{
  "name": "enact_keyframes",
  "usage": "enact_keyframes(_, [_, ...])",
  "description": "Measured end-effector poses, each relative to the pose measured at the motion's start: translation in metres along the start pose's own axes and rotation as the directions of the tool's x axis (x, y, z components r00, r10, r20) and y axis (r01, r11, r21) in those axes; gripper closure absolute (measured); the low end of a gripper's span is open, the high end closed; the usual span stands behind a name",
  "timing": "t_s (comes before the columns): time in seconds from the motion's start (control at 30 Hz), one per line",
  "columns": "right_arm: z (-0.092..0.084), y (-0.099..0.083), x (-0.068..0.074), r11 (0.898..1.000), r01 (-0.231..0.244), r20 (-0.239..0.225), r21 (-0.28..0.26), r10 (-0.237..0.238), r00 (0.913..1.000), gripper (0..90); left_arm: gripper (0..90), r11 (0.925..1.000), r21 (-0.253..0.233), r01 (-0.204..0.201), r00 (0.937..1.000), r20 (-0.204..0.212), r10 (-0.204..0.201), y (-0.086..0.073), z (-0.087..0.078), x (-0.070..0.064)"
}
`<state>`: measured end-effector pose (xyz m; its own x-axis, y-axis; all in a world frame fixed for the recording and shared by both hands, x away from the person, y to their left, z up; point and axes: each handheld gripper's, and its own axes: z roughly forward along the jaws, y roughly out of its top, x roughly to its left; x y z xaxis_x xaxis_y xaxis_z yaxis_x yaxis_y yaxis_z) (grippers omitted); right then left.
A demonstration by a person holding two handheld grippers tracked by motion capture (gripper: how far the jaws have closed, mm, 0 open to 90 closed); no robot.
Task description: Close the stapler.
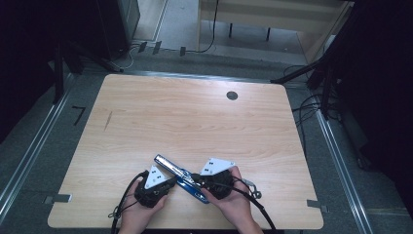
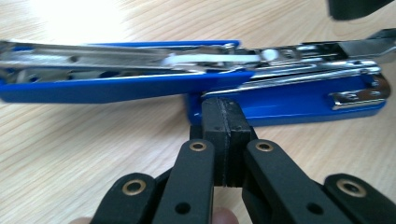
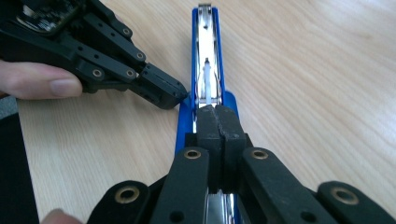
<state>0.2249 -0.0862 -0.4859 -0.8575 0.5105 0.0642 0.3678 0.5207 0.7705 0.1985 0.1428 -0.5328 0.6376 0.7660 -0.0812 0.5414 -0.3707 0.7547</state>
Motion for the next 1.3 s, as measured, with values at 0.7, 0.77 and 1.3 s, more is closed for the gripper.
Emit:
enact_keyframes(0.7, [0.042, 0.034, 0.002, 1.0, 0.013, -0.031, 0.024, -0.012, 0.9994, 90.0, 90.0, 0.9989, -0.003, 0.048, 0.9969, -0.063, -0.048, 0.002, -0.001, 0.02])
enact_keyframes(0.77, [0.046, 0.036, 0.003, 0.999, 0.016, -0.03, 0.029, -0.015, 0.9994, 90.0, 90.0, 0.9987, -0.006, 0.05, 0.9967, -0.063, -0.05, 0.002, -0.001, 0.02])
enact_keyframes(1.3, [0.072, 0.046, 0.001, 0.995, 0.055, -0.004, 0.081, -0.055, 0.9985, 90.0, 90.0, 0.9975, 0.014, 0.069, 0.9953, -0.069, -0.068, 0.004, 0.002, 0.022])
